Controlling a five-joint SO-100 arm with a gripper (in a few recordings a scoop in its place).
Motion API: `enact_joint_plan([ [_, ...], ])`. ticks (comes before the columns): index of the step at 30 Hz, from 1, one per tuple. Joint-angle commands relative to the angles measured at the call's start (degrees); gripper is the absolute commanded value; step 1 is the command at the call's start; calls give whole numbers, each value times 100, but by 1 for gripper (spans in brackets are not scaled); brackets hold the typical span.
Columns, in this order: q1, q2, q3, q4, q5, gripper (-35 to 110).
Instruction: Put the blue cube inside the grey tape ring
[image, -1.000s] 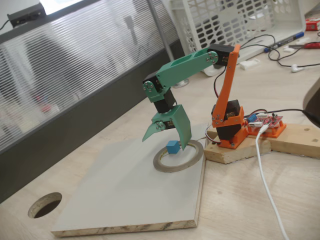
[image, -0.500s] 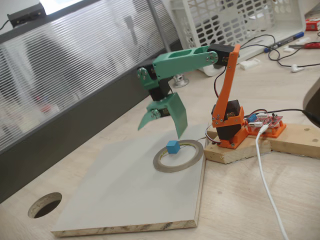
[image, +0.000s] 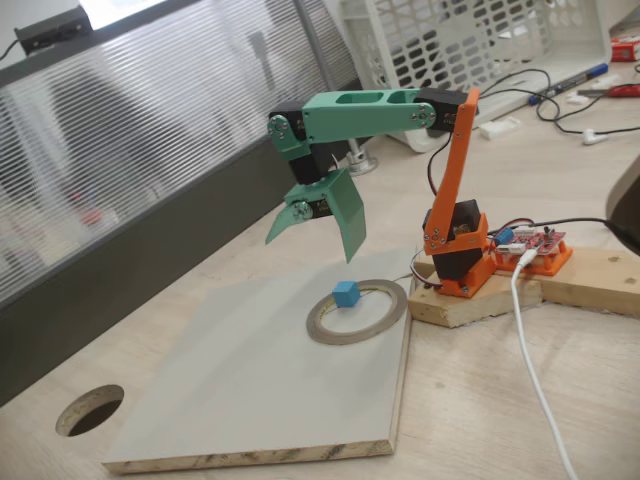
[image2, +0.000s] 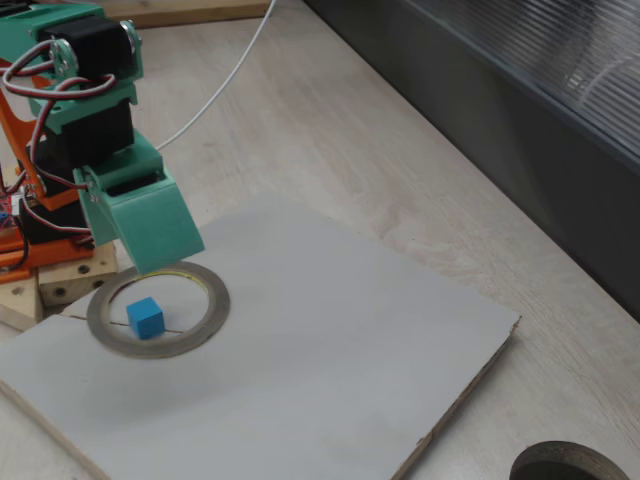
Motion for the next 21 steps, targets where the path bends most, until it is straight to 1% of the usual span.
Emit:
enact_joint_plan([
  [1,141,105,-141,105,26,99],
  [4,475,114,-141,105,26,93],
  [7,844,176,-141,97,18,78],
  [10,1125,185,-141,97,18,57],
  [16,1134,185,-141,97,70,9],
  [18,1134,185,-141,105,79,-3],
  [19,1134,185,-141,105,79,-5],
  [21,1134,185,-141,105,79,-2],
])
